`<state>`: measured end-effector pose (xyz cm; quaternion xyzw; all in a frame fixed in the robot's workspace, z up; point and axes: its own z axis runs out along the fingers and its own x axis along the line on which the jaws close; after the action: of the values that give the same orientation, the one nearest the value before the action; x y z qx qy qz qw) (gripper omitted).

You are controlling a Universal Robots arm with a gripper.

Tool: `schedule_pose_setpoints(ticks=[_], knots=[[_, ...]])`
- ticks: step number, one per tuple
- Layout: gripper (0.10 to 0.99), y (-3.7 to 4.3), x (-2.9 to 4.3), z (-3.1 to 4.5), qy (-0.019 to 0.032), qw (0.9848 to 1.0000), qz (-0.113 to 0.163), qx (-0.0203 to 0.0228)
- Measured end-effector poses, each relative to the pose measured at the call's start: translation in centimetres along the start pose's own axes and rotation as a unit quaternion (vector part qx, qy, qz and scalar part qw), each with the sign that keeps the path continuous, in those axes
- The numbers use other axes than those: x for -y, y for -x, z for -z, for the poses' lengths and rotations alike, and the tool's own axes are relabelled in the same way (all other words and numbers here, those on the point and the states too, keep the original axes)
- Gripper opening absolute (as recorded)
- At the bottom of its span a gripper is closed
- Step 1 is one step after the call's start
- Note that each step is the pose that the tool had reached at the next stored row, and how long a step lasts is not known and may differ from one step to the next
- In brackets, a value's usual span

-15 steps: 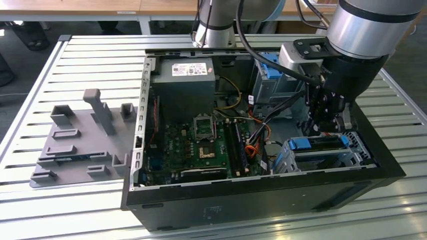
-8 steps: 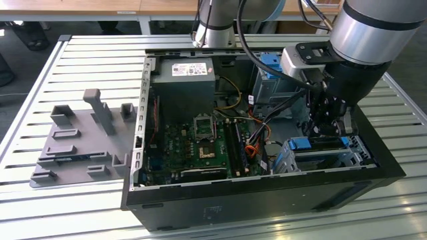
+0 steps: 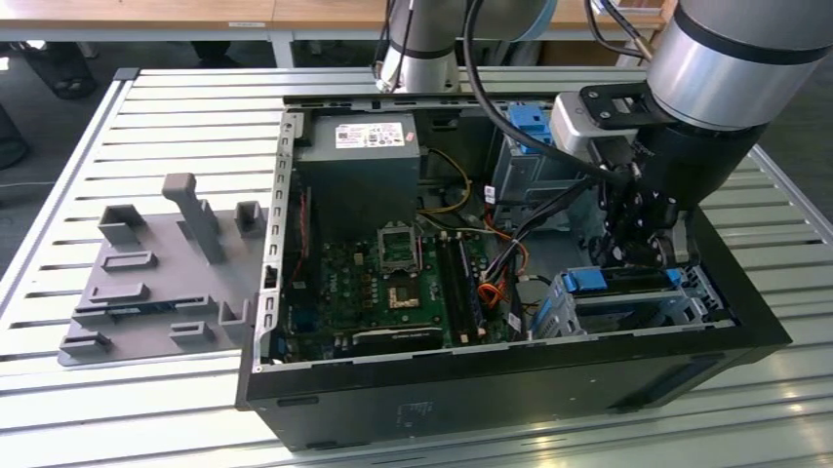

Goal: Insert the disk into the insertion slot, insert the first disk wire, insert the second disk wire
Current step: 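Insert the second disk wire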

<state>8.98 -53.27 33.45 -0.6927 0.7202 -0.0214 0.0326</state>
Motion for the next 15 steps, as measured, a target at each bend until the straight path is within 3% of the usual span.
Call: schedule_pose_setpoints(ticks=[6,15], knots=[[0.141,-0.5,0.2,-0.02,0.0,1.0,0.0,0.0],[0.141,-0.53,0.71,-0.18,0.0001,1.0,0.003,0.0001]])
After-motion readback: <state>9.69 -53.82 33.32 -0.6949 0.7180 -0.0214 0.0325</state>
